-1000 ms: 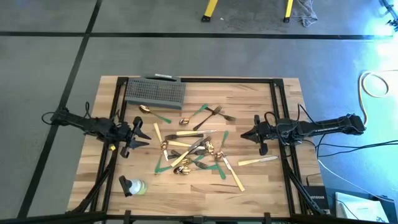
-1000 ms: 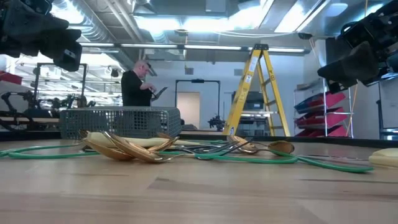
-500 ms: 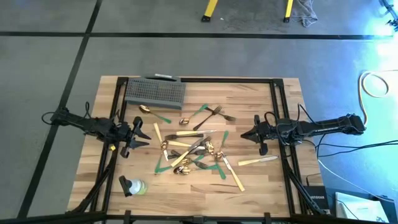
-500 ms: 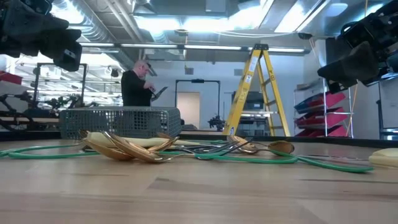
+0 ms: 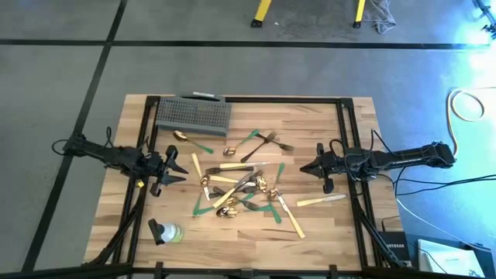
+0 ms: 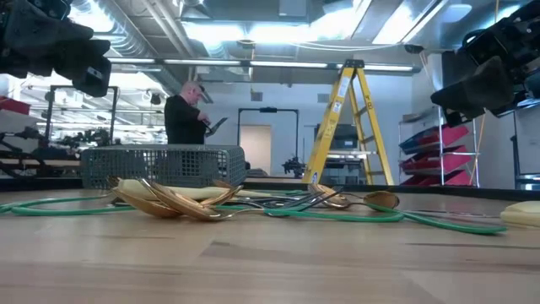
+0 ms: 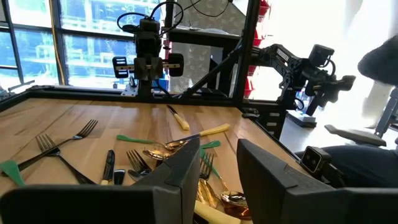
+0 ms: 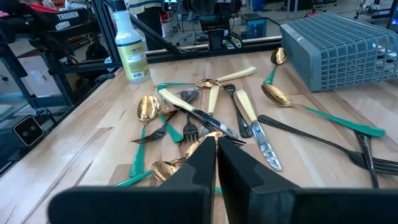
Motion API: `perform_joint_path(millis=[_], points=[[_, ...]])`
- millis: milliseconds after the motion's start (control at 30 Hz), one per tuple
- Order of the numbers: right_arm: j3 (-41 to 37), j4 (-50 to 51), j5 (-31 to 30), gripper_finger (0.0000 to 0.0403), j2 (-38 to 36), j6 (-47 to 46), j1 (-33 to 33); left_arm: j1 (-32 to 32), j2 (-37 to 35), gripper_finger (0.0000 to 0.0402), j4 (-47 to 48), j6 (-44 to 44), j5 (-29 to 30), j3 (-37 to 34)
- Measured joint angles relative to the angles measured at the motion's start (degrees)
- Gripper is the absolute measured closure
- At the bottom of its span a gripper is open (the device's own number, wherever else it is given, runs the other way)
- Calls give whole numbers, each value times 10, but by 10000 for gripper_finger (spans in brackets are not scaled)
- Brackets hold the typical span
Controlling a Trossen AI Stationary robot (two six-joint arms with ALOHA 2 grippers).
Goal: Sort silverware
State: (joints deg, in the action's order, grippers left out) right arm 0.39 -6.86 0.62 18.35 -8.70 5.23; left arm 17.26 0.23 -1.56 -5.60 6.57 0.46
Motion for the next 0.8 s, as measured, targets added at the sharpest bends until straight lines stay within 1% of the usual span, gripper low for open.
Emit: perform_joint_path(millis=[433, 467, 533, 600, 667, 800], points=[[0, 0, 0, 403, 0, 1, 0, 0, 0, 309, 0, 0, 0, 0], [0, 0, -2, 403, 0, 15, 0, 0, 0, 309, 0, 0, 0, 0], [0, 0, -25, 403, 0, 70, 0, 0, 0, 309, 0, 0, 0, 0], [0, 0, -43, 403, 0, 105, 0, 0, 0, 309, 0, 0, 0, 0], [0, 0, -55, 403, 0, 100, 0, 0, 0, 309, 0, 0, 0, 0], [0, 4, -56, 403, 0, 90, 0, 0, 0, 309, 0, 0, 0, 0]])
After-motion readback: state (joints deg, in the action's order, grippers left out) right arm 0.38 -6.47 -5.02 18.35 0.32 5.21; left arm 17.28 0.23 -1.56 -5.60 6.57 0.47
